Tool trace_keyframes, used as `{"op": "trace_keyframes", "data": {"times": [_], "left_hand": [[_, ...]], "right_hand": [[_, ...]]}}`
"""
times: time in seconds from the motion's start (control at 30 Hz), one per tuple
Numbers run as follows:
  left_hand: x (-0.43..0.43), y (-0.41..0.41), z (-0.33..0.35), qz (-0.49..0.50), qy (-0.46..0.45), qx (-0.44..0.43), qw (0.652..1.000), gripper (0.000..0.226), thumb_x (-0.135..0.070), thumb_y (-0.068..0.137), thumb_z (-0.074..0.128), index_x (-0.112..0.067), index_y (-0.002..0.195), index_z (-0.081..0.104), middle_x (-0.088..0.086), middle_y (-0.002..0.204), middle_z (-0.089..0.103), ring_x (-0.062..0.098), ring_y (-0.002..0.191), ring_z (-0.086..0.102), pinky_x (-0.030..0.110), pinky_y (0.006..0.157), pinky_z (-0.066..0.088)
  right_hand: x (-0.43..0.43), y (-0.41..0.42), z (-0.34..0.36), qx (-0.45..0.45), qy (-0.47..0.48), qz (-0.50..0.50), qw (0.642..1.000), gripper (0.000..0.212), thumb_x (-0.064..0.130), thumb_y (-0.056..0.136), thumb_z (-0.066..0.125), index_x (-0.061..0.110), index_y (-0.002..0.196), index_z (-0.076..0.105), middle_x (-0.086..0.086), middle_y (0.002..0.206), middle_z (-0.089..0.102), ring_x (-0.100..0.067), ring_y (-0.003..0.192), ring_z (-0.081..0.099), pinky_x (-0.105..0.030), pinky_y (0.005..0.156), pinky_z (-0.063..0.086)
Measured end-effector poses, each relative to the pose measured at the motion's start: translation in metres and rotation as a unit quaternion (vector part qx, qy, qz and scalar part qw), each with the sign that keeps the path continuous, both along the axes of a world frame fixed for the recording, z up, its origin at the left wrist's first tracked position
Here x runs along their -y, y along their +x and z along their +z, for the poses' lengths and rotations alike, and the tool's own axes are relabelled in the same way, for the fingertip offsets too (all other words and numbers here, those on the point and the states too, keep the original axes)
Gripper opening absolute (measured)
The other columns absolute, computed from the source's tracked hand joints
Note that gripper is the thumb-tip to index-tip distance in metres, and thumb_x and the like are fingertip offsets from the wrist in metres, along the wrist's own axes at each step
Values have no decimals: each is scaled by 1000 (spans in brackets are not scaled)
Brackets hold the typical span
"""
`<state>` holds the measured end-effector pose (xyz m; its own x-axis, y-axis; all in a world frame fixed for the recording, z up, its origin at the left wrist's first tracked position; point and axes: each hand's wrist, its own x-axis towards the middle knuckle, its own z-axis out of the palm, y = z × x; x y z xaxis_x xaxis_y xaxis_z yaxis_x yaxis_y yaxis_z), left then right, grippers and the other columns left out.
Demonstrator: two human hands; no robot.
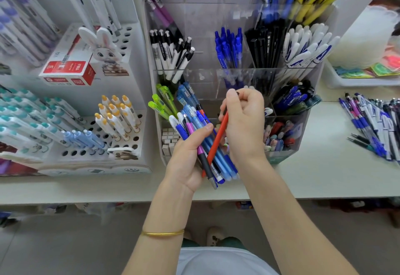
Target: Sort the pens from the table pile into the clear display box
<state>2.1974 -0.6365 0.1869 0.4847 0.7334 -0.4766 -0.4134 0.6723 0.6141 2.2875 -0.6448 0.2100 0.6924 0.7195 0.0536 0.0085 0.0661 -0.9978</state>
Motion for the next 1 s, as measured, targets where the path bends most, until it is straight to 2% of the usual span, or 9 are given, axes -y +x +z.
{"op": "trace_keyframes", "data": {"times": [0.07,0.17,0.27,0.33,0.5,0.63,0.77,0.9,1.0], "left_hand": [[0,0,-2,2,-3,-1,1000,4,-8,84,64,-4,86,64,10,72,68,20,61,67,36,60,61],[0,-4,-7,-23,9,-1,1000,12,-2,89,57,-4,79,63,8,65,66,17,57,68,30,54,58],[0,-7,-8,-64,33,4,997,5,-1,83,64,-4,83,60,6,63,64,17,54,66,26,50,53],[-2,-7,-9,-79,46,13,996,20,-7,74,65,-3,93,59,5,67,65,17,56,66,27,50,53],[-4,-13,-9,-112,55,27,992,23,-11,73,63,-5,96,61,4,70,64,15,58,65,27,55,54],[-8,-14,-11,-127,37,52,990,32,-14,68,73,-5,97,63,5,75,64,16,62,65,30,62,55],[-16,-15,-8,-140,43,54,988,39,-16,65,74,-6,99,60,6,80,67,15,62,63,35,74,55],[-21,-18,1,-140,58,21,988,24,-7,77,69,-4,99,62,10,77,69,15,59,64,32,63,59],[-22,-19,4,-140,58,4,988,24,-11,74,62,-2,97,62,10,76,68,16,59,65,31,60,59]], "right_hand": [[2,1,0,13,50,-53,997,12,15,99,48,16,88,44,-2,69,53,-8,56,50,-25,55,44],[-1,16,2,-20,64,-87,994,16,18,98,49,12,84,44,-1,63,49,-10,51,44,-22,48,37],[-6,30,-1,56,-68,56,994,26,29,92,57,14,71,51,6,55,40,-8,51,37,-25,48,30],[-5,28,-1,66,-139,150,977,30,26,91,61,11,68,50,7,48,40,-6,41,38,-25,44,34],[-3,28,5,93,-191,211,954,28,23,90,65,-5,87,61,-1,57,56,-8,40,47,-23,41,44],[-9,31,4,96,-174,197,960,22,20,91,63,-2,87,60,-9,64,54,-16,47,49,-28,43,46],[-15,29,3,127,-163,167,964,21,22,91,61,4,80,59,-7,60,50,-21,55,45,-43,57,50],[-19,25,2,114,-157,139,971,21,22,94,57,11,77,53,0,56,46,-15,51,43,-42,58,49],[-21,24,0,159,-159,127,966,21,22,95,54,9,79,51,0,58,47,-16,52,45,-33,57,43]]}}
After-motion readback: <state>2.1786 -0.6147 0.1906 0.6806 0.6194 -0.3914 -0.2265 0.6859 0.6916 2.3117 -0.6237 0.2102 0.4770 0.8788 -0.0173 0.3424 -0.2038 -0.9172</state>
